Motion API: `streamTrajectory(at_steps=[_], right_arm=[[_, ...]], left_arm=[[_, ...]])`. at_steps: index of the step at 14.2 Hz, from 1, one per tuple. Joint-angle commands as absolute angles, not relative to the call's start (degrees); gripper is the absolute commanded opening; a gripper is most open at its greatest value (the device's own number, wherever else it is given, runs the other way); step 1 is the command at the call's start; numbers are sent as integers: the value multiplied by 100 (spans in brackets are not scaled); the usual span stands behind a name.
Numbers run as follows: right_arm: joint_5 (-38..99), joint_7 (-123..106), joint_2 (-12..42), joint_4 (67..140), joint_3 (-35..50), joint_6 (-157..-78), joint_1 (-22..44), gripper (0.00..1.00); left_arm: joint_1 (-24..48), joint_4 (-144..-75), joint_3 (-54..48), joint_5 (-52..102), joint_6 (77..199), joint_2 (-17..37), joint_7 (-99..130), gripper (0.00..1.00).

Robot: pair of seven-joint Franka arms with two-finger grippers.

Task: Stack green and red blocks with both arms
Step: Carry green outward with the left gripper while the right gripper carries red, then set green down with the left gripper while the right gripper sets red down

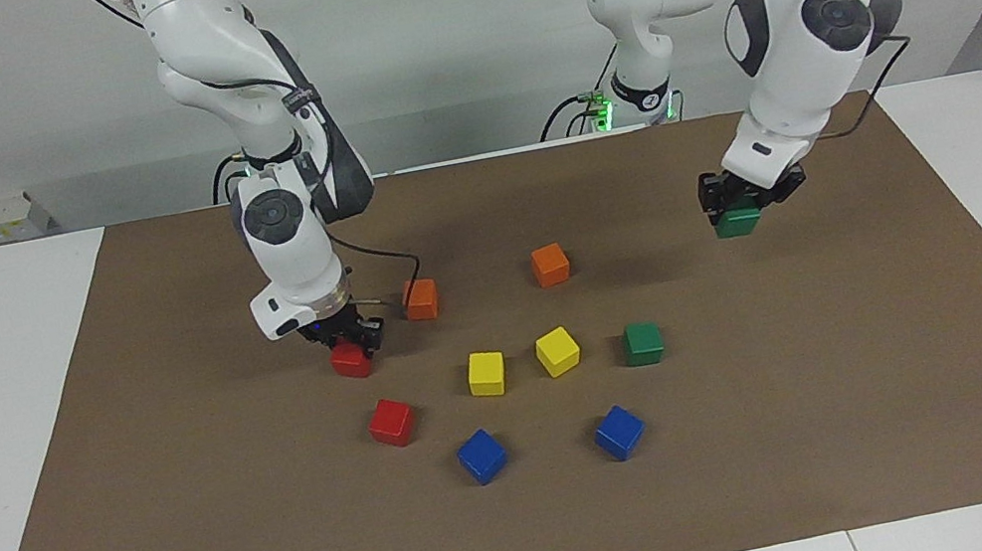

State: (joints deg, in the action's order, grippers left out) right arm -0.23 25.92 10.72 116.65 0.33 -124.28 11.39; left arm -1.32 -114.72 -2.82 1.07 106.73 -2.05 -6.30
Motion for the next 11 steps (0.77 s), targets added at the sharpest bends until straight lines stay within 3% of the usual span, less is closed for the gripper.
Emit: streamTrajectory(at_steps=[1,5,11], right_arm=[[27,580,1046,11224,53,-12032,214,0],[-9,-702,1002,11434,44,-12225,-386,0],[-122,-844,958,11970,35,-12911,-404,0]], left_arm=[[-911,-12004,-343,44,11072,-456,-1578,0],[-1309,-12655,-343,35,12047,-422,-1969,0],[-1309,-13157,-343,17,13007,-80,-1942,0]])
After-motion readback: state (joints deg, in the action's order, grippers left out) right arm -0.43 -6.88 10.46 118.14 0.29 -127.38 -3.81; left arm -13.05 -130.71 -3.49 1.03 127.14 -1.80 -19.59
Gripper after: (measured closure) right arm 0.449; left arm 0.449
